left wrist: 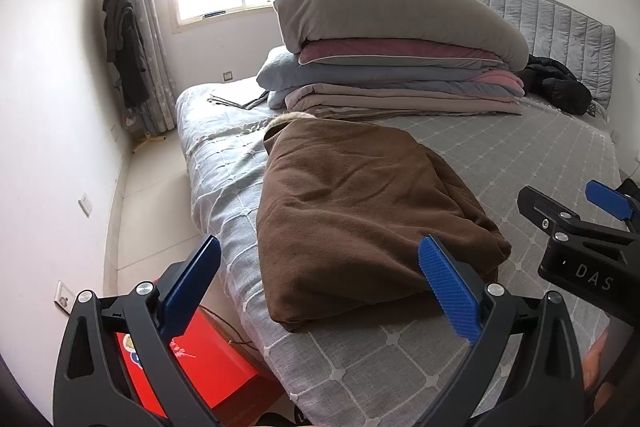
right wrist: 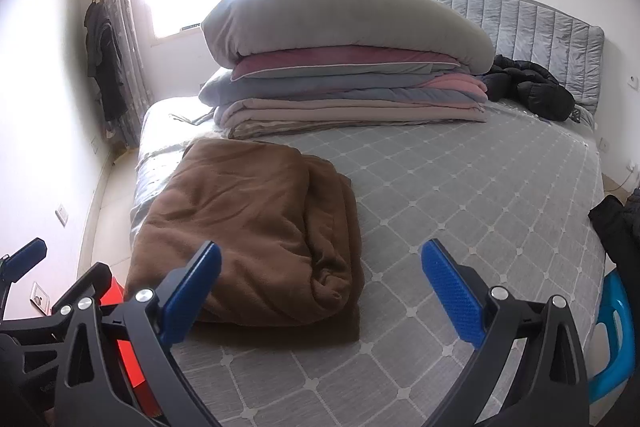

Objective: Fold large clothes

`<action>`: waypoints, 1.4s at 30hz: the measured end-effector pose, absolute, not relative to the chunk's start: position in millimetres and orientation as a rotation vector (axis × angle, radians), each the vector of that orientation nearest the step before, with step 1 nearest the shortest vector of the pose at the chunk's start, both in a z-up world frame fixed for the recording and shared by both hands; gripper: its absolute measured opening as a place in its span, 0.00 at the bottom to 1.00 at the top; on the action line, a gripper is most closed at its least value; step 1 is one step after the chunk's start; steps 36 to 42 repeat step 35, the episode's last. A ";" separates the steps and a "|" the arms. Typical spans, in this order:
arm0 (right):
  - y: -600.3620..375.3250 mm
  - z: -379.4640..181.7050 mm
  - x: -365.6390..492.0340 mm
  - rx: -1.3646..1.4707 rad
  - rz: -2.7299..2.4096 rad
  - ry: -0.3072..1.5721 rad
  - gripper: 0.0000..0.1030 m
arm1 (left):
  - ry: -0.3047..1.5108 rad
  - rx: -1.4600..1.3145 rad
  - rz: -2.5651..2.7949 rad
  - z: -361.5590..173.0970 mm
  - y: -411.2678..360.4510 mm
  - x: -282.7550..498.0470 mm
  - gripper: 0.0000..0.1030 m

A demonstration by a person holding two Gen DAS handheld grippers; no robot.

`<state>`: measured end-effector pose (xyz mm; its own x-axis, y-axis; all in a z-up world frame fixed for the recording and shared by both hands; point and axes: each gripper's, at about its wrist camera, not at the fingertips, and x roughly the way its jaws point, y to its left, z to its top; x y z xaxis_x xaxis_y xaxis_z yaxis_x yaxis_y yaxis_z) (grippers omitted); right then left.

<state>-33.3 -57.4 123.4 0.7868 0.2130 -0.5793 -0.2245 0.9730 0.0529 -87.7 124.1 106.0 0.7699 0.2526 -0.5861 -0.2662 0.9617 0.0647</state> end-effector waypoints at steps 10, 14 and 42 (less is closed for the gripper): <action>-57.8 122.2 -33.1 -0.022 0.238 0.629 0.94 | 0.638 -0.034 0.261 105.2 122.9 -85.7 0.93; -57.8 122.1 -32.9 -0.022 0.239 0.629 0.94 | 0.636 -0.042 0.248 105.1 122.3 -86.2 0.93; -101.5 84.9 -34.4 -0.106 0.090 0.638 0.94 | 0.723 -0.182 0.161 80.6 136.0 -67.4 0.89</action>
